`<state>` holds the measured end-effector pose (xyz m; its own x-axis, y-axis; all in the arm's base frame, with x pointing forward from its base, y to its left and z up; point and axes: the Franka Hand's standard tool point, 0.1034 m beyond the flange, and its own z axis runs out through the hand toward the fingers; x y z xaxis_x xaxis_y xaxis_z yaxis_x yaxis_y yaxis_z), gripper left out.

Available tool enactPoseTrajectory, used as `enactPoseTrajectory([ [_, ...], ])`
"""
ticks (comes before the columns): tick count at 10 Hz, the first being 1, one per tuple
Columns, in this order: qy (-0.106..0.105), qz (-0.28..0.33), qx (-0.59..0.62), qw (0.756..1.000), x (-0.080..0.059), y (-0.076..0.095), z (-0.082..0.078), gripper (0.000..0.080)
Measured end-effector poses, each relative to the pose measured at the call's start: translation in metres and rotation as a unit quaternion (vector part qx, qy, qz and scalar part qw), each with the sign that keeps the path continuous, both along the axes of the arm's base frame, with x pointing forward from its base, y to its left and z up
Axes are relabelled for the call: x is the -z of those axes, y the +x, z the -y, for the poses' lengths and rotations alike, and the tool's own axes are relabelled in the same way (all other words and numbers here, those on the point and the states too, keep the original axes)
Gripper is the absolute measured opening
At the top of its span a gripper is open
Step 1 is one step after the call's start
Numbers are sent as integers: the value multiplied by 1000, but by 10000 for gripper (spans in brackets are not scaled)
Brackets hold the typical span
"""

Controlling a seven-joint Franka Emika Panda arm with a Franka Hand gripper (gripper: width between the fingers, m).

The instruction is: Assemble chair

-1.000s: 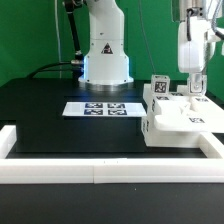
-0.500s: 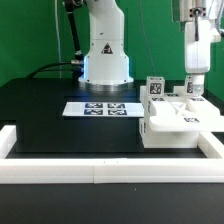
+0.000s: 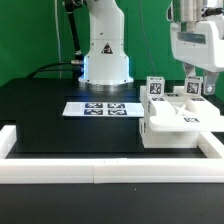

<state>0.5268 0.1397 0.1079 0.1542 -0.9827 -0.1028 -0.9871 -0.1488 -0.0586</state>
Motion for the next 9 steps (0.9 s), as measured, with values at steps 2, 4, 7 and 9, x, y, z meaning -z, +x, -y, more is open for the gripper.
enactPoseTrajectory([
  [2, -6, 11, -97, 995, 0, 0, 1, 649],
  [4, -10, 19, -176, 984, 0, 1, 3, 649],
  [7, -17, 33, -303, 952, 0, 2, 8, 649],
  [9, -26, 35, -359, 932, 0, 2, 9, 649],
])
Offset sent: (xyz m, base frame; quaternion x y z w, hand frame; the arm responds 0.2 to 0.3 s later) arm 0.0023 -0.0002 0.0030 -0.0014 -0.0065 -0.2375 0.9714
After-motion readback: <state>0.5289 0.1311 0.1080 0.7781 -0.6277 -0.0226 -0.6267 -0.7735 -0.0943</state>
